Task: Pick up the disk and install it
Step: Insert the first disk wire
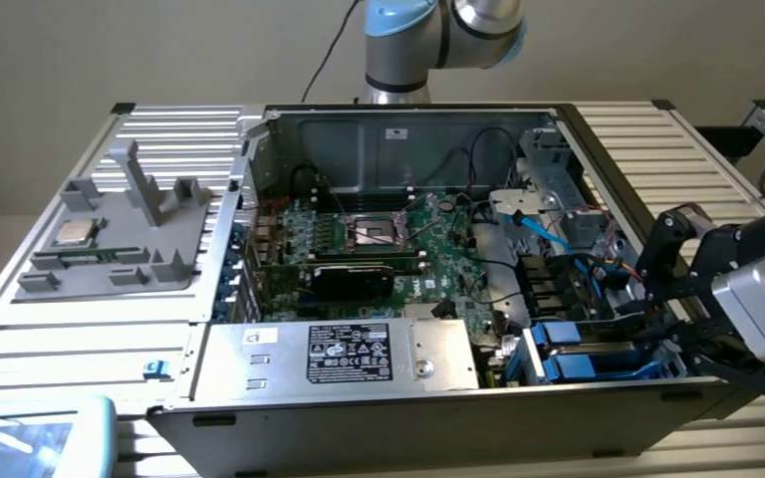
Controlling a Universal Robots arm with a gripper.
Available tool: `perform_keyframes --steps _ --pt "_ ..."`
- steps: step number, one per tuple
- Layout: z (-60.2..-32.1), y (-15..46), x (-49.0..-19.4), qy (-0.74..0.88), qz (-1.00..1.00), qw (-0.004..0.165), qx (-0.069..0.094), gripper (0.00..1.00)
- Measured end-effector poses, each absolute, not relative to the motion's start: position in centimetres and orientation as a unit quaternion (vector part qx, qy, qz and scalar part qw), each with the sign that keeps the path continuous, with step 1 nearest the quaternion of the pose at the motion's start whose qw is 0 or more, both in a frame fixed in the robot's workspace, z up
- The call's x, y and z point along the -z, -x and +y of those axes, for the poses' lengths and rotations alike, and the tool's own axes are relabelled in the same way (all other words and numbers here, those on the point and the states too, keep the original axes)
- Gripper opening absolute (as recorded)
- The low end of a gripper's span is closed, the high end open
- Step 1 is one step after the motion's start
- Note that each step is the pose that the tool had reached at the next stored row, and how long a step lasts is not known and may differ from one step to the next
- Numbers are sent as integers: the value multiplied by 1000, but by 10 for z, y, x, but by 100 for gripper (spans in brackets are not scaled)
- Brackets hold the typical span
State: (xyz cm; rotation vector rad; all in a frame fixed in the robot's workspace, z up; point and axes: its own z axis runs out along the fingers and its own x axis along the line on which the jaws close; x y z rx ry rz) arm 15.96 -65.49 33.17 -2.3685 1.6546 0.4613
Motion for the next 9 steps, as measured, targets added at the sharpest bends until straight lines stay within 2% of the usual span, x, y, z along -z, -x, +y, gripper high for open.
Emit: perform_keyframes --steps 9 --pt "-657 -161 -331 805 562 108 -157 31"
